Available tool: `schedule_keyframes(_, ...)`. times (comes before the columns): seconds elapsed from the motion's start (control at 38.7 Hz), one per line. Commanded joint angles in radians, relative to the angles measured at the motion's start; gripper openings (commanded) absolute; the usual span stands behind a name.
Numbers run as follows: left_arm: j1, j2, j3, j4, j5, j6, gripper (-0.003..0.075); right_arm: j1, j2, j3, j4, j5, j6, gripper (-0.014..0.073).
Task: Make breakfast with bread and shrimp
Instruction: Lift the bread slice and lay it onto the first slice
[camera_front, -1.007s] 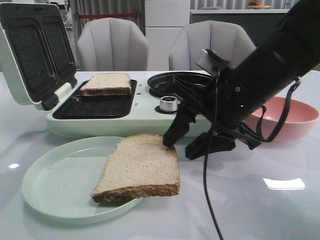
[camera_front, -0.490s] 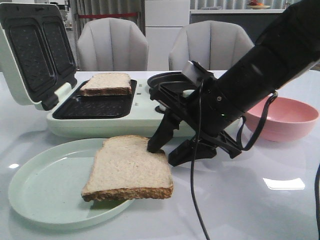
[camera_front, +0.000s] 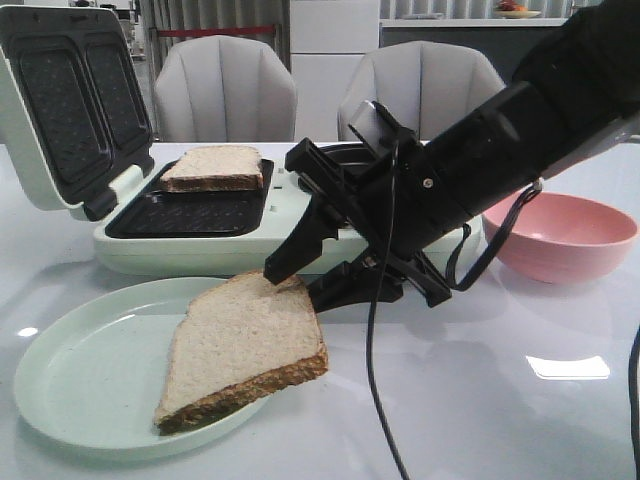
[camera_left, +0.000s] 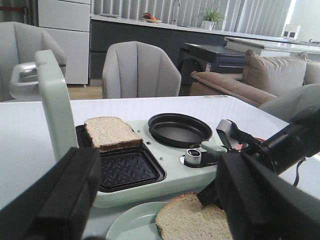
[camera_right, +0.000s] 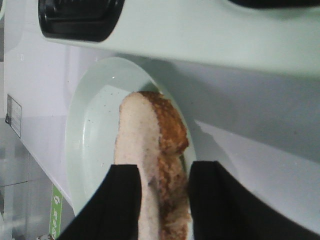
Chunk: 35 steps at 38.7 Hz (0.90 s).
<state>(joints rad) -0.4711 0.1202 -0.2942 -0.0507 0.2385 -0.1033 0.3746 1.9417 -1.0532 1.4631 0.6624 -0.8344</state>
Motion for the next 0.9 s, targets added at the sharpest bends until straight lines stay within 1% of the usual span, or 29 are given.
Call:
schedule_keyframes(0.0,-0.007,0.010,-0.027,-0.007,-0.084,-0.010,0.0543,0.002,-0.046,-0.028,0.045,0.045,-0.020,0.0263)
schedule_keyframes(0.1,-0.007,0.010,-0.027,-0.007,-0.084,-0.010,0.0543,0.002,-0.046,-0.028,0.045,0.030,-0.020,0.0160)
schedule_keyframes(0.15,-0.007,0.010,-0.027,-0.007,-0.084,-0.010,0.0543,0.002,-0.046,-0.029,0.045,0.024,-0.021,0.0132)
schedule_keyframes(0.34,-0.007,0.010,-0.027,-0.007,-0.084,-0.010,0.0543,0.002,-0.060,-0.042,0.049,0.011,-0.035,0.0135)
schedule_keyframes(0.52,-0.007,0.010,-0.027,-0.007,-0.084,-0.010,0.0543,0.002,-0.124,-0.080,0.078,0.022,-0.058,0.0135)
schedule_keyframes(0.72,-0.007,0.010,-0.027,-0.007,-0.084,-0.010,0.0543,0.002,-0.131,-0.214,0.153,0.063,-0.058,0.0135)
schedule_keyframes(0.88,-0.007,0.010,-0.027,-0.007,-0.084,-0.010,0.0543,0.005,-0.099,-0.313,0.195,-0.009,-0.058,0.0135)
